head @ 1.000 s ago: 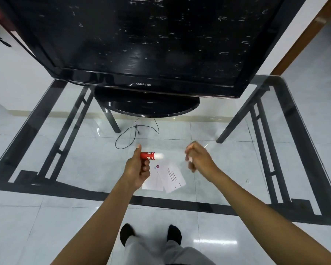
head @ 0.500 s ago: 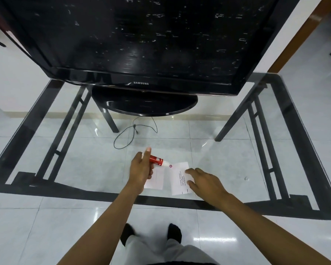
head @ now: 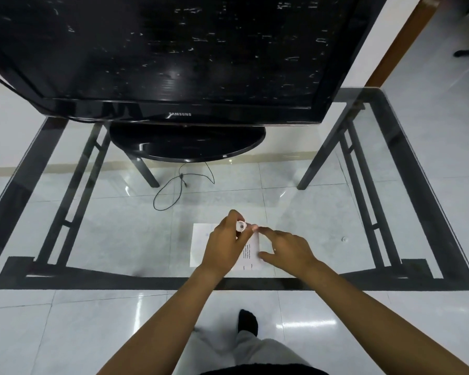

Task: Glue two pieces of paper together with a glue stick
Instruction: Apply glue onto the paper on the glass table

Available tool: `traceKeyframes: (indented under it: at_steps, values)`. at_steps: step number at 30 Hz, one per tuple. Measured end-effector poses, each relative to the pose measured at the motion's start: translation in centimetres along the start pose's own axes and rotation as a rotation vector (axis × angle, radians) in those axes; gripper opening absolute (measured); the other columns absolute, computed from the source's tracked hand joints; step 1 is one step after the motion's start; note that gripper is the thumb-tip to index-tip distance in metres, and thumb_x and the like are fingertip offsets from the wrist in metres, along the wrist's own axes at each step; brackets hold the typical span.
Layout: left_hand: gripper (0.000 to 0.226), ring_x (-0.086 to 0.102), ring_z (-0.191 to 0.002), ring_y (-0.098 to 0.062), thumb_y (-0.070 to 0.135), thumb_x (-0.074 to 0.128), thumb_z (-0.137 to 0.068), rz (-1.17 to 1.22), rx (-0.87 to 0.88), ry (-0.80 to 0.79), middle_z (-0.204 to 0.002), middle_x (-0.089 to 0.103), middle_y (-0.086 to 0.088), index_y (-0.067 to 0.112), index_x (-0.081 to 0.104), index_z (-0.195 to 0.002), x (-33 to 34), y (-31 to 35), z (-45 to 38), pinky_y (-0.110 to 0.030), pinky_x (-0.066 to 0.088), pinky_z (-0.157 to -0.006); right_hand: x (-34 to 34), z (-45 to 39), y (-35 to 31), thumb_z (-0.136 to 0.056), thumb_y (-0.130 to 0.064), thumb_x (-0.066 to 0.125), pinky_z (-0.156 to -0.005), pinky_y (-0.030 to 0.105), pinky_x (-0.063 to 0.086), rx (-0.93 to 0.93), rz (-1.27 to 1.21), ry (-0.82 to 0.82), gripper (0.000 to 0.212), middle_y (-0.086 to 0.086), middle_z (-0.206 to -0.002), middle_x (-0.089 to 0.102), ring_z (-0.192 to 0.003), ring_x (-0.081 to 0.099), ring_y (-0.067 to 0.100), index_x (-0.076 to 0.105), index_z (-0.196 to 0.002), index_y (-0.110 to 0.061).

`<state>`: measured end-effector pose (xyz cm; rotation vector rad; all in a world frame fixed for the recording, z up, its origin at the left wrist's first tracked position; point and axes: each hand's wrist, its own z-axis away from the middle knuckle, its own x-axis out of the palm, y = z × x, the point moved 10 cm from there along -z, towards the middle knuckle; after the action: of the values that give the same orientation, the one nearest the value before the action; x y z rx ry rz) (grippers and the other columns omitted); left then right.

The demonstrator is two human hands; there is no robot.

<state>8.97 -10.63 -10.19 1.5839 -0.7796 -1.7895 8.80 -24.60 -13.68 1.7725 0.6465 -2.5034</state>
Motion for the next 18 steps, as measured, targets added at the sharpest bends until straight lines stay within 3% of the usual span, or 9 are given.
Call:
traceKeyframes:
  at_steps: [6,10,16,18]
  values:
    - [0.026,0.061,-0.067,-0.015,0.044,0.052,-0.093,-0.082,0.076,-0.039,-0.086,0.069,0.001,0.02,0.043,-0.094,1.1,1.2,-0.5,-0.029,0.049,-0.058,-0.1,-0.1,1.0,-0.082,-0.054,0.06,-0.066,0.028,0.048,0.074,-0.016,0.004,0.063,0.001,-0.1,0.07,-0.09,0.065,0.023,0.037,-0.139,-0.037]
    - [0.023,0.059,-0.06,-0.023,0.034,0.052,-0.094,-0.136,0.026,-0.034,-0.069,0.063,-0.004,0.012,0.045,-0.09,1.0,1.0,-1.4,-0.025,0.035,-0.046,0.0,-0.1,1.1,-0.08,-0.056,0.061,-0.069,0.03,0.05,0.1,-0.028,-0.022,0.066,0.001,-0.099,0.071,-0.09,0.066,0.022,0.036,-0.138,-0.039]
    - [0.024,0.047,-0.053,-0.022,0.029,0.051,-0.094,-0.241,0.115,-0.163,-0.052,0.043,0.009,0.008,0.043,-0.088,1.9,1.8,0.4,-0.028,0.03,-0.047,-0.1,0.2,1.0,-0.078,-0.06,0.062,-0.067,0.03,0.045,0.1,0.041,-0.049,0.072,0.003,-0.095,0.07,-0.091,0.066,0.024,0.032,-0.14,-0.039]
    - [0.022,0.049,-0.053,-0.024,0.028,0.052,-0.094,-0.29,0.145,-0.165,-0.054,0.045,0.006,0.008,0.045,-0.09,2.0,1.6,1.9,-0.028,0.031,-0.05,0.0,0.2,1.0,-0.078,-0.06,0.062,-0.069,0.031,0.047,0.109,0.045,-0.055,0.073,0.004,-0.097,0.07,-0.092,0.065,0.025,0.031,-0.141,-0.038]
